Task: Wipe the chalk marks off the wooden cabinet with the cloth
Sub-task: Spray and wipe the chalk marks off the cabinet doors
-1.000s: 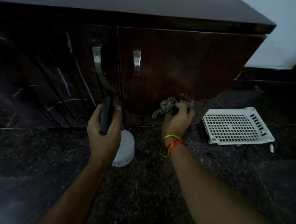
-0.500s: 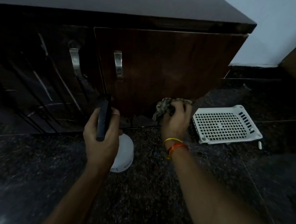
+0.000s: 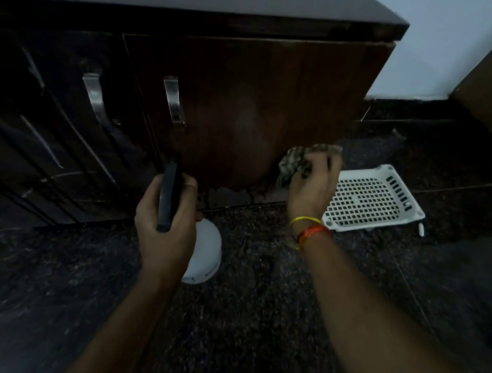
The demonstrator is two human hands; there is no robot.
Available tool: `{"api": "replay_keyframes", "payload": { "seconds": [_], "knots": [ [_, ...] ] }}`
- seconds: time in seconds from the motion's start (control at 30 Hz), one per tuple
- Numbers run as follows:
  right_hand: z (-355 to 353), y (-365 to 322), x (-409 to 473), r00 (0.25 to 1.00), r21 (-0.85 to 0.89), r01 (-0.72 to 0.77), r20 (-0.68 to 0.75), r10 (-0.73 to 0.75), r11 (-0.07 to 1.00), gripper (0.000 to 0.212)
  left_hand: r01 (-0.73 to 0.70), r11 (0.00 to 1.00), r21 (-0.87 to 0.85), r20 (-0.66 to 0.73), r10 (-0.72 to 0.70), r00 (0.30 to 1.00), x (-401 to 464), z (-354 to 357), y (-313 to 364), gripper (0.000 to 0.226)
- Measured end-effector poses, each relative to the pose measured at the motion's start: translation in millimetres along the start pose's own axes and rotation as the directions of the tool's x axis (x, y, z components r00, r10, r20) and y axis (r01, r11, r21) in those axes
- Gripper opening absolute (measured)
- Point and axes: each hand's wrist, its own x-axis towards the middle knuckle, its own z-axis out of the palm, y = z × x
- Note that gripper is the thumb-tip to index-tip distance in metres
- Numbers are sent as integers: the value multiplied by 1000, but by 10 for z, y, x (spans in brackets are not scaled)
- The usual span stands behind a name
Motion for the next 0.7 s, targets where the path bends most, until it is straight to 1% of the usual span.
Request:
{"api": "replay_keyframes", "payload": {
  "seconds": [0.07,0.13,0.2,0.27,0.33,0.37,0.43,0.5,0.53,0.63,0.7],
  "knots": [
    [-62,44,54,997,-23,58,-46,-59,998,35,1,1000,-1,1,-1,1000,-6,6,-18,21],
    [-60,103,57,997,-74,67,-25,-69,995,35,6,1000,-6,13,-6,1000,-26,5,-23,22],
    [25,199,3,1000,-104,21,0,-21,994,35,16,1000,-9,25,-15,1000,-55,-2,-12,21],
    [106,323,-74,998,-93,-28,50,32,995,37,21,1000,-11,31,-20,999,-81,-21,14,19],
    [123,429,-112,993,-95,-23,112,33,995,36,27,1000,-12,32,-27,999,-100,-45,49,17],
    [103,441,-91,992,-91,-33,120,44,995,35,29,999,-15,29,-29,999,-101,-55,58,17],
    [45,387,3,994,-54,-72,73,76,996,32,31,999,-21,22,-31,999,-80,-60,55,16],
    [23,305,76,997,-6,-48,-55,48,999,34,30,999,-19,14,-30,999,-52,-45,29,19],
    [25,284,81,995,8,-49,-89,49,999,35,33,999,-19,9,-33,999,-47,-33,18,20],
    [108,274,-3,991,52,-107,-76,111,993,37,46,998,-36,-2,-46,999,-68,-3,24,19],
    [185,303,-61,977,69,-213,2,214,975,34,45,998,-39,0,-45,999,-101,3,38,18]
  ]
}}
